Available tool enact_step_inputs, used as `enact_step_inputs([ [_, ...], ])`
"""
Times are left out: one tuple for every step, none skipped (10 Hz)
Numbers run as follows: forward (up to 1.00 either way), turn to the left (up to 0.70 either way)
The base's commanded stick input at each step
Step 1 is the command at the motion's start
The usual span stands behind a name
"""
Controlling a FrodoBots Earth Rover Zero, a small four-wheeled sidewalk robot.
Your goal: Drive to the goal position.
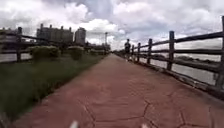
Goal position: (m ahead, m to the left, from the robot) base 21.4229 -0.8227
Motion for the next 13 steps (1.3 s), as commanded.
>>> enact_step_inputs([
  [1.00, 0.00],
  [1.00, 0.00],
  [1.00, 0.00],
  [1.00, 0.00],
  [1.00, 0.00],
  [1.00, 0.00],
  [1.00, 0.00],
  [1.00, 0.00],
  [1.00, 0.00],
  [1.00, 0.00],
  [1.00, 0.00],
  [1.00, 0.00],
  [1.00, 0.00],
])
